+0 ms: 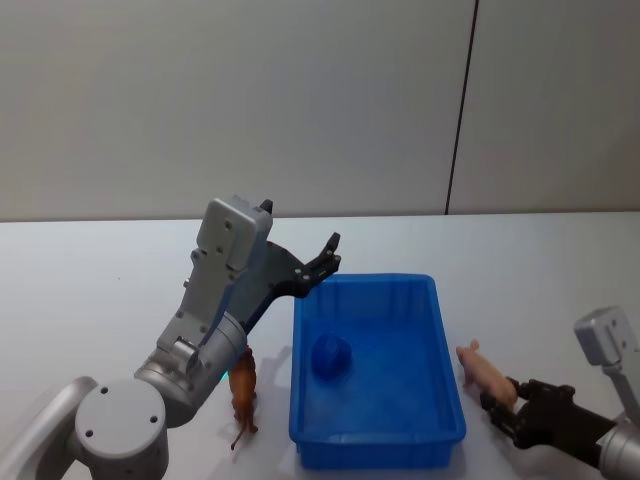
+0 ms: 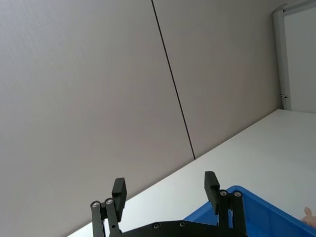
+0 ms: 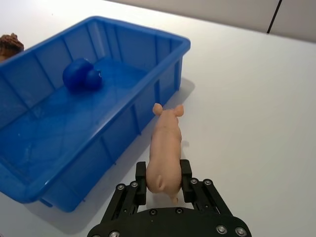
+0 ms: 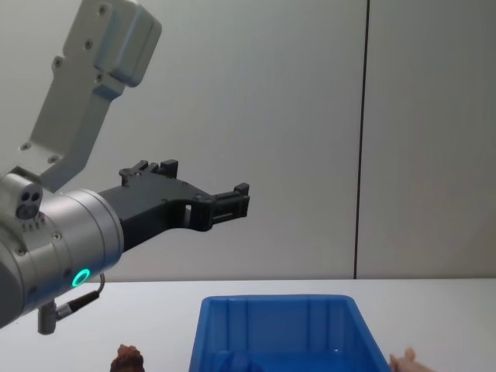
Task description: Pick up the two dolls from the table and place them into the box.
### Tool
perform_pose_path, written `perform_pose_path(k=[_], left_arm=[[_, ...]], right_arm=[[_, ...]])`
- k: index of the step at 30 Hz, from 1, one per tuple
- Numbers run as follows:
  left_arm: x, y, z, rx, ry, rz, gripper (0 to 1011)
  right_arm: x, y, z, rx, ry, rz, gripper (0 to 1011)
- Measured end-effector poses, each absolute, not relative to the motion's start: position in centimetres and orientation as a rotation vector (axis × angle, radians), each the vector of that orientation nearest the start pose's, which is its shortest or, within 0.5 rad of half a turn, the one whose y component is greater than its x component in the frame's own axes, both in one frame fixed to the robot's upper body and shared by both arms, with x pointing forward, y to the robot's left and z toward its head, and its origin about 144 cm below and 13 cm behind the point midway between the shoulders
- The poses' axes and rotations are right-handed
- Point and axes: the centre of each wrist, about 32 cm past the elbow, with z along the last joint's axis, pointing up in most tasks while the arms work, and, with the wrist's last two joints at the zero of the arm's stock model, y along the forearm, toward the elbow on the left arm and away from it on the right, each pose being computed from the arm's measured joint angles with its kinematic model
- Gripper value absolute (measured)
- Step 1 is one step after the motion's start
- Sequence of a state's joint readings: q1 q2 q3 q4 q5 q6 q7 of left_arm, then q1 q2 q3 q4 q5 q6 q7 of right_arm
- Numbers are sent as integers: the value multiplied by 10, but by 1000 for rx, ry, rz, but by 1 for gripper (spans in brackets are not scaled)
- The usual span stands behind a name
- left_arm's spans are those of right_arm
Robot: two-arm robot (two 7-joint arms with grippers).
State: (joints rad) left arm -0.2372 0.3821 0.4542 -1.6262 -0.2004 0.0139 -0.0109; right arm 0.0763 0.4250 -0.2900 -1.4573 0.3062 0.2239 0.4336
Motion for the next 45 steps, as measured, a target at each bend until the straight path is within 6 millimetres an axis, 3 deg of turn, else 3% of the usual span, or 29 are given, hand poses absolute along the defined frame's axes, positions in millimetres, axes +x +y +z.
perform_pose_path(k=[12,23,38,43,45], left_arm=[[492,198,1204,61,-268,1124,1001],[492,198,1204,61,-268,1124,1001],[492,198,1204,61,-268,1124,1001],[492,198,1204,61,-268,1124,1001],[492,198,1204,61,-268,1124,1001]], right_arm=[[469,-281,1137,-299,102,-932,379],[480,-277,1170,-210,-33,-908,379],[498,-257,1192,-150,-58,-785,381],[502,-249,1190,-168,-34,-761,475],[503,-247,1188,-174,-26,-755,559]])
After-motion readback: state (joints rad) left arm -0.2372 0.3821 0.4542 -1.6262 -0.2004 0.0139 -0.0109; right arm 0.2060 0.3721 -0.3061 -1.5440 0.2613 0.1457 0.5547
